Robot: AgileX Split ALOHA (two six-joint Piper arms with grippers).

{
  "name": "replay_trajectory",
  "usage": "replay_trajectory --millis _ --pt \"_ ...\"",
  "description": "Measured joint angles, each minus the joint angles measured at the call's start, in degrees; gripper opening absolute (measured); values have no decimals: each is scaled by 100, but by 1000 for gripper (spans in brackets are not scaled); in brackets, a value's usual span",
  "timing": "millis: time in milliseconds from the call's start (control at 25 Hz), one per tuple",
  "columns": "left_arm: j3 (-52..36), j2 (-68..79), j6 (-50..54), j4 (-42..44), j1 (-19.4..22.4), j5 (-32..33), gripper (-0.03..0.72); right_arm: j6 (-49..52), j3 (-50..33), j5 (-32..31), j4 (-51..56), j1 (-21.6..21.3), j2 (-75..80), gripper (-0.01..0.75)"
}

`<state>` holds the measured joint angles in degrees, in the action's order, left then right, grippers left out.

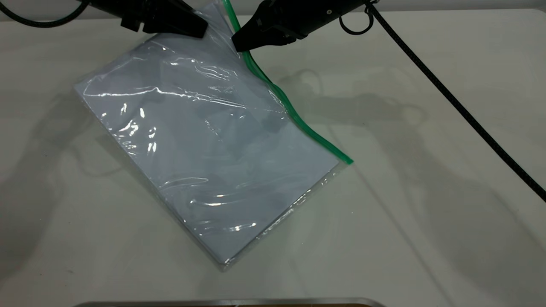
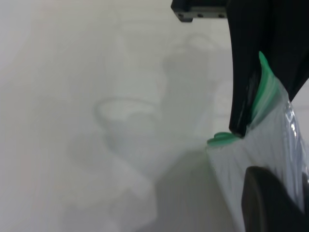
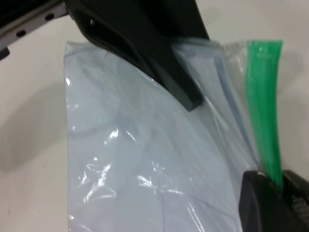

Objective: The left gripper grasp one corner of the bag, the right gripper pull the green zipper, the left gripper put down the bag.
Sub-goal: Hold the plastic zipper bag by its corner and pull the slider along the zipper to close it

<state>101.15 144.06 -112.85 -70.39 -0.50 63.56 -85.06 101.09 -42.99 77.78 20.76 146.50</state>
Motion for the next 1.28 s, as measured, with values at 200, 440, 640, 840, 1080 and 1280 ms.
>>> replay_trajectory --millis 200,440,640,840,1080,1280 --pt "-19 0 -25 -92 59 45 53 0 17 101 -39 19 49 36" --pt "-25 7 -249 -449 141 76 53 25 24 263 -221 25 90 39" --pt "-25 -6 -292 -871 331 118 53 286 3 522 -965 -24 281 39" --pt "-25 -5 -315 -1153 494 152 53 618 -35 632 -1792 -77 374 41" --pt "-25 -5 -383 -1334 612 201 53 1034 -35 602 -2528 -77 374 44" --pt "-19 -23 -394 -1497 776 228 53 1374 -42 276 -3328 -83 388 44"
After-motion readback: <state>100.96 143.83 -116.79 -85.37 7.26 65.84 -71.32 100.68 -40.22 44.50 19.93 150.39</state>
